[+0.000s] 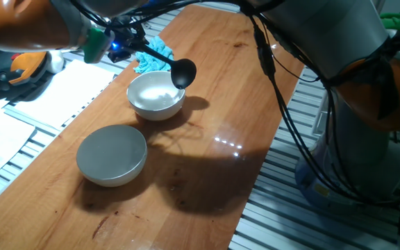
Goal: Scoop water with a large spoon from one bowl to another
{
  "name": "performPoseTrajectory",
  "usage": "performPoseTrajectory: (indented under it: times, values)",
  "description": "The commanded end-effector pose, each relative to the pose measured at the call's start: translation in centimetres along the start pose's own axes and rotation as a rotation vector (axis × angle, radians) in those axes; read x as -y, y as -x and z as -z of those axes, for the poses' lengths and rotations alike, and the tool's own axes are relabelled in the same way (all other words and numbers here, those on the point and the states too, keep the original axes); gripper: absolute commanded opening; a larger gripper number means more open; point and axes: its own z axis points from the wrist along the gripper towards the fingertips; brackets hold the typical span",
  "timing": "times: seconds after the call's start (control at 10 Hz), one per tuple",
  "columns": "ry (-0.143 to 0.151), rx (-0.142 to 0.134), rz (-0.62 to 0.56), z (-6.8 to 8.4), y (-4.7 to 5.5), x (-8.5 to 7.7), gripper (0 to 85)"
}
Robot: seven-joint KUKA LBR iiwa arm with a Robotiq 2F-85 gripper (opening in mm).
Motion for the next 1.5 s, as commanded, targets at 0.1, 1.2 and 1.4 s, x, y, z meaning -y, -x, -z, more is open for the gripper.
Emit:
performPoseTrajectory:
  times: [0.1, 1.2, 1.4]
  values:
    - [-0.004, -0.001, -0.005, 0.0, 0.0, 0.0, 0.0]
    - [0.231, -0.057, -0.065, -0.4, 0.3, 0.6, 0.0]
    - [0.406, -0.077, -0.126, -0.7, 0.5, 1.1, 0.0]
